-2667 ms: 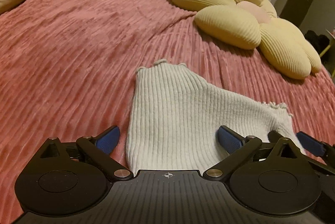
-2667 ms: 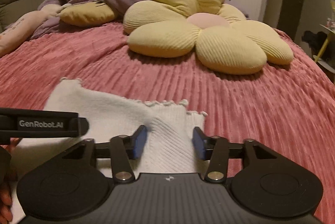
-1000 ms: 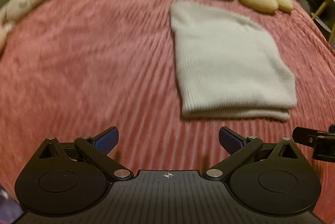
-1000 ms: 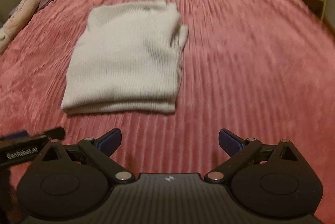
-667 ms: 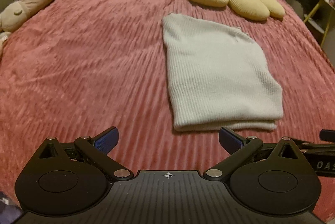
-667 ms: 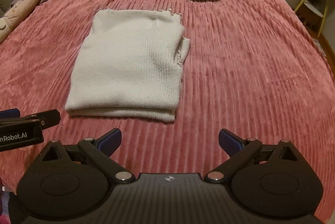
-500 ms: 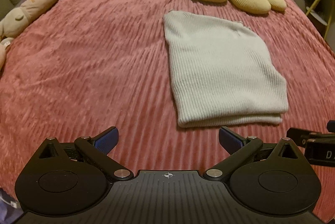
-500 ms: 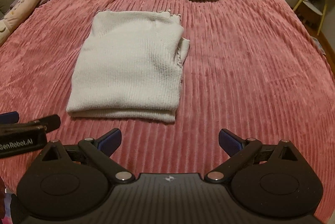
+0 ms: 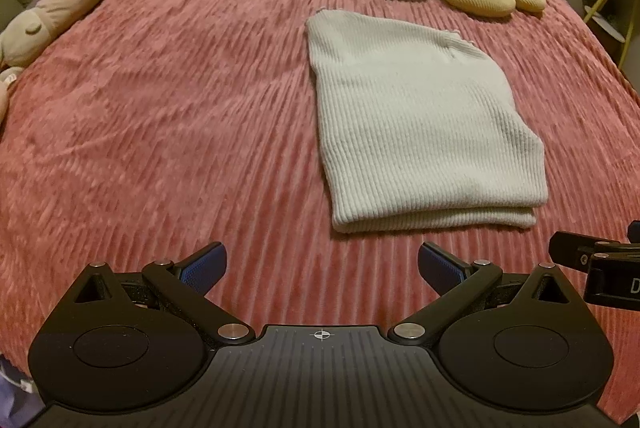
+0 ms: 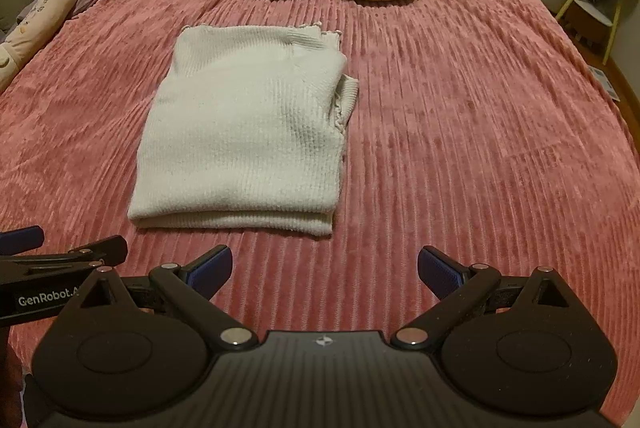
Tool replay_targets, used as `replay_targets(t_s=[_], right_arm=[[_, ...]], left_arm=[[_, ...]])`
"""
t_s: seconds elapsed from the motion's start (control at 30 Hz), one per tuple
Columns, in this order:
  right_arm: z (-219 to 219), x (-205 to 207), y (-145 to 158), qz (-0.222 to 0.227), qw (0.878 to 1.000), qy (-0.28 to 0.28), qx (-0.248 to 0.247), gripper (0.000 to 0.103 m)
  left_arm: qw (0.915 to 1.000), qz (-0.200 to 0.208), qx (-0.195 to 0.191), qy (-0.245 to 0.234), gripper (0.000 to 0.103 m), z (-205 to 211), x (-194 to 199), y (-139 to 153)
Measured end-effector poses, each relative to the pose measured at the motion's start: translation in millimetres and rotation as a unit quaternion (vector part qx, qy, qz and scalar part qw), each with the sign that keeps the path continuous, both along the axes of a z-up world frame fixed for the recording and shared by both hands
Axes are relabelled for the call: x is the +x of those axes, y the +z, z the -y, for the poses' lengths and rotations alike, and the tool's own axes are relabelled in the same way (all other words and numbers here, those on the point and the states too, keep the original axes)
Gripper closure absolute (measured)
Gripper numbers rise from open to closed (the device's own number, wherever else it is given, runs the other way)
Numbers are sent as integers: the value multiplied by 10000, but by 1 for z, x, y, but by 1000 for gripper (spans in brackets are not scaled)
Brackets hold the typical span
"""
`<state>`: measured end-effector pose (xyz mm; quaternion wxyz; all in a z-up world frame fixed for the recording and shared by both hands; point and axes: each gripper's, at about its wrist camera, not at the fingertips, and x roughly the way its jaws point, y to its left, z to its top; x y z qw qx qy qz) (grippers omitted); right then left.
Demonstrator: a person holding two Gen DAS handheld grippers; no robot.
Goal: Fold small clothes
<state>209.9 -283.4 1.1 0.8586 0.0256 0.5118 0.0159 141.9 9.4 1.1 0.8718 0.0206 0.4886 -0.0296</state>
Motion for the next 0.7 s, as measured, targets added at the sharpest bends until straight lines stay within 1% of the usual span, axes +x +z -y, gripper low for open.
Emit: replay_targets(t_s=[0.23,0.7], right_arm=[[-1,-1,2,27,10000,10,-11,4],[2,-4,6,45,10000,-6,-9,4]], left_arm=[[10000,-7,74,37,0,0,-1,0],[10000,-35,89,14,0,1,-4,2]])
